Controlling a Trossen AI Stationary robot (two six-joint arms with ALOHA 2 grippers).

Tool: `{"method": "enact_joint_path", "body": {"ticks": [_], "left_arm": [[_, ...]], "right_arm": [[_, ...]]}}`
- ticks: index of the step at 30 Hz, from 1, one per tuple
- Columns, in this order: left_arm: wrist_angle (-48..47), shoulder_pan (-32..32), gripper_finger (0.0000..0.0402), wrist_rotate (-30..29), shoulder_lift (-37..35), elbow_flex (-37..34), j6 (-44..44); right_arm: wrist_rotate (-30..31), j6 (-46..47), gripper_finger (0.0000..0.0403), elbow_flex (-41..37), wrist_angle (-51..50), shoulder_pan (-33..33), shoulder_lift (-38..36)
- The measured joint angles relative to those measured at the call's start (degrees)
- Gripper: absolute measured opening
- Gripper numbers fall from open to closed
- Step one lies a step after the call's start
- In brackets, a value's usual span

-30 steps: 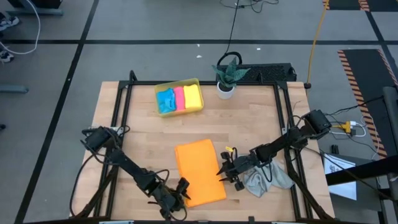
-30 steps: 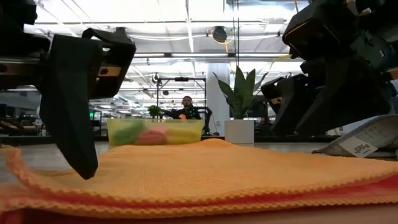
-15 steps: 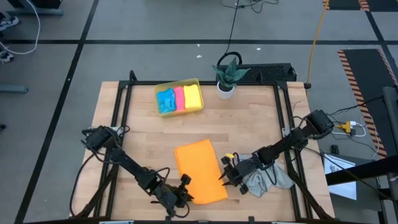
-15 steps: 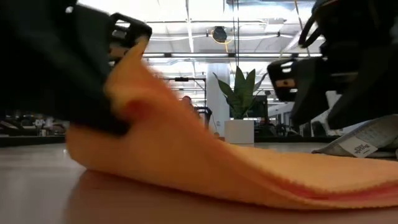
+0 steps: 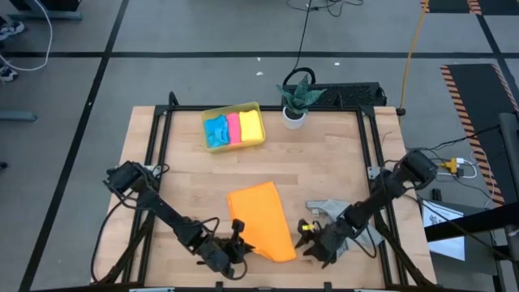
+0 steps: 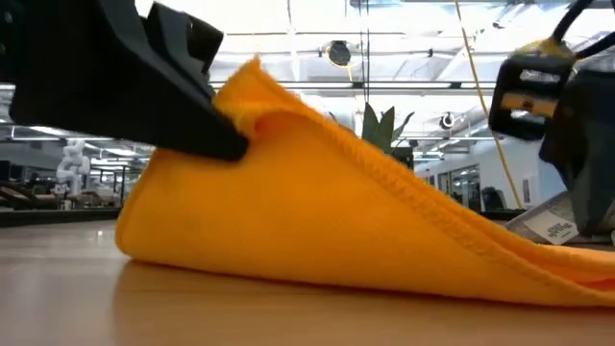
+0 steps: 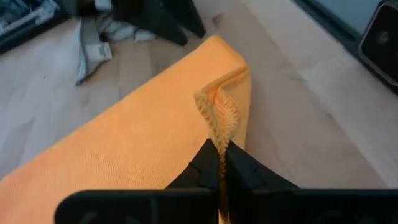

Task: Fold microfiber towels
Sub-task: Fold the orange microfiber cloth

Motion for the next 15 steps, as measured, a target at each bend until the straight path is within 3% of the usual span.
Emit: {"method": "enact_joint_path", "body": {"ticks": [6, 15], "left_arm": [[-0.67, 0.37, 0.0015, 0.00, 0.00, -0.02, -0.91], [-1.29, 0.41, 0.0020, 0.00, 0.00, -0.02, -1.62]], "right_arm": [[3.29, -7.87, 0.0163, 0.76, 5.66, 0.96, 3.13], [1.34, -15.40, 0.0136, 6.32, -4.23, -0.78, 4.37]]}}
